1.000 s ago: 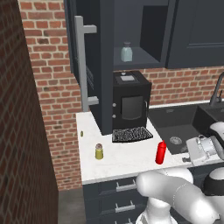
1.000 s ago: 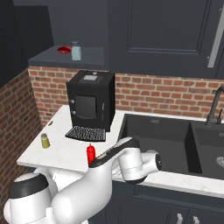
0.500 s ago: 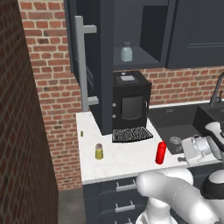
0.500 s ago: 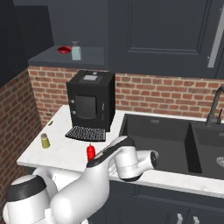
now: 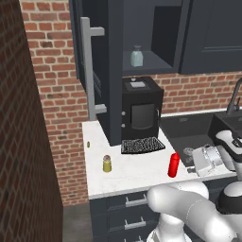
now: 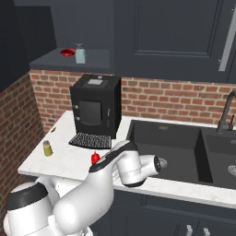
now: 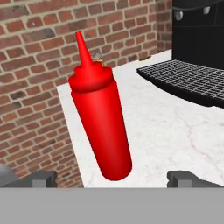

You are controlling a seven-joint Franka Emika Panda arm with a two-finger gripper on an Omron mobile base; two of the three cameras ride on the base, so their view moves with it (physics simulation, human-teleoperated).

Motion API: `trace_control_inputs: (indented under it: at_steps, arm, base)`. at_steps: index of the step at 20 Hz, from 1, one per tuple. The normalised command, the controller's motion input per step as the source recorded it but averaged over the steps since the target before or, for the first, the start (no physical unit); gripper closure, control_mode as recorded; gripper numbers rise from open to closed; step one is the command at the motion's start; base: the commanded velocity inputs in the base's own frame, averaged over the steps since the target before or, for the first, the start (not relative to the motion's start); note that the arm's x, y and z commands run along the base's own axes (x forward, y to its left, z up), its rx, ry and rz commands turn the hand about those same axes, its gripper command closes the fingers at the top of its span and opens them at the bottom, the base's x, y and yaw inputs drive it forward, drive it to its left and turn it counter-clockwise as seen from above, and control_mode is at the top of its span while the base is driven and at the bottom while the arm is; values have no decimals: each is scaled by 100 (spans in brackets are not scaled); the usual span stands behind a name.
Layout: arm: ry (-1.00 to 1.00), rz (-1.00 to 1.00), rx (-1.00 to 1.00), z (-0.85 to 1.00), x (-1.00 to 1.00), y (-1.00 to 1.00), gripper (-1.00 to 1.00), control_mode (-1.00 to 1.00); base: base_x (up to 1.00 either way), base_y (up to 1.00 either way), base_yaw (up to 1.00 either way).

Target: Put the shaker and condiment bottle from the counter next to their counterparts in the cabinet.

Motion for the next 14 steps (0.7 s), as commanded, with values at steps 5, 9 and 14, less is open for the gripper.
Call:
trace_control_inputs:
  at_steps: [5,9,14]
  arm:
    - [0,0,0,0,0,11,-100,-100]
    - [0,0,0,0,0,13,-100,-100]
    - [0,0,0,0,0,22,-100,-100]
  base:
    - [0,0,0]
    - [0,0,0]
    - [0,0,0]
